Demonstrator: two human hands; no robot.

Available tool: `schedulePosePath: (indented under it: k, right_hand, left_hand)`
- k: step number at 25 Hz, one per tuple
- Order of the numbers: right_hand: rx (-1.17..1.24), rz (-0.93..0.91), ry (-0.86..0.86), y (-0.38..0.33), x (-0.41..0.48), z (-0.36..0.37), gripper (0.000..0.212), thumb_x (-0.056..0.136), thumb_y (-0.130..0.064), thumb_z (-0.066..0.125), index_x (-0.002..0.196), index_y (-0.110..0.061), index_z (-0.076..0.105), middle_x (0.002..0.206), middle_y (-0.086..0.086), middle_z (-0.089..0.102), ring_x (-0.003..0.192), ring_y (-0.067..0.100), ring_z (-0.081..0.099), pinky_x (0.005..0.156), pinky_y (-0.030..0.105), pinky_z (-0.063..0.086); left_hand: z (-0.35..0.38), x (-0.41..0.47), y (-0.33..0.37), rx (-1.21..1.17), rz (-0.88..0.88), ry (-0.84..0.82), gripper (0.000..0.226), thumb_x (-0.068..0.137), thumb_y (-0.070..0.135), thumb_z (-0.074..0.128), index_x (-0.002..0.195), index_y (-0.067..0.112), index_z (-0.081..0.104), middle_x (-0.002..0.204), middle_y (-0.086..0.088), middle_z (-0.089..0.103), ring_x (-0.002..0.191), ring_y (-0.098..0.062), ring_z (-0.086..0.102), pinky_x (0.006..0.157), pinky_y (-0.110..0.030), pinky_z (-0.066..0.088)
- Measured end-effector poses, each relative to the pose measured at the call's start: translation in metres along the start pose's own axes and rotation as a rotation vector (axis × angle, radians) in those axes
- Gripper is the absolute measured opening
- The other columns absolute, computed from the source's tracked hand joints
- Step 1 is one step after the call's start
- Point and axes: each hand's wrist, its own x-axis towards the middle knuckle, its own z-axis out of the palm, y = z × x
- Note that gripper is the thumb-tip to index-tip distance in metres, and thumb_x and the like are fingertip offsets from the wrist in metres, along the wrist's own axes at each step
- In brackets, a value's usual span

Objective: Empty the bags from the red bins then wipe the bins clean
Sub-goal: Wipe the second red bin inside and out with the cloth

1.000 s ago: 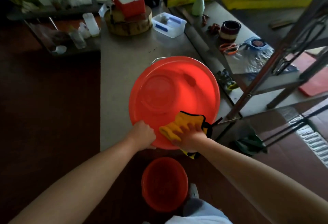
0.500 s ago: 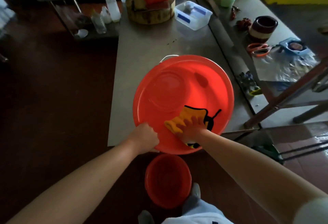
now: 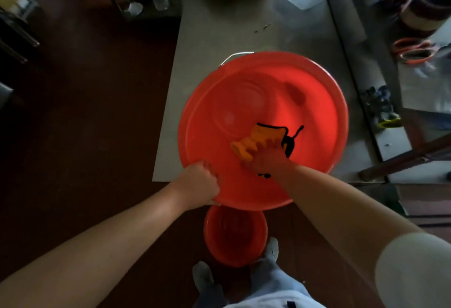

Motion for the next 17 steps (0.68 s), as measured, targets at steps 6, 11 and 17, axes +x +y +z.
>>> schedulePosePath:
  k: [6,11,17]
  right_hand:
    - [-0.216,-0.050,-0.135,-0.017,-0.065,-0.016,0.072,0.086,-0.083,0.008,0.151,-0.058,-0.009,0.169,-0.009,0.002,0.154,0.035,0.009,0.121,0.057,0.005]
    - [-0.261,-0.079,-0.102,-0.025,-0.132,-0.008,0.104,0.074,-0.092,0.046,0.158,-0.044,0.008,0.167,0.000,0.019,0.149,0.036,0.023,0.118,0.056,0.021]
    - [-0.506,-0.106,0.045,-0.002,-0.158,-0.008,0.088,0.085,-0.055,0.064,0.157,-0.041,0.016,0.158,-0.004,0.035,0.140,0.028,0.040,0.112,0.050,0.032]
  left_hand:
    - [-0.019,-0.003,-0.021,-0.025,0.073,-0.096,0.072,0.092,0.075,0.033,0.107,0.015,0.070,0.103,-0.008,0.073,0.093,-0.028,0.069,0.087,-0.038,0.050]
    - [-0.024,-0.008,-0.039,0.060,0.096,-0.111,0.068,0.091,0.074,0.041,0.108,0.014,0.068,0.104,-0.008,0.072,0.094,-0.029,0.069,0.086,-0.039,0.051]
    - [-0.022,-0.020,-0.082,0.166,0.101,-0.020,0.057,0.081,0.065,0.062,0.114,0.019,0.070,0.109,-0.004,0.073,0.111,-0.027,0.065,0.118,-0.049,0.022]
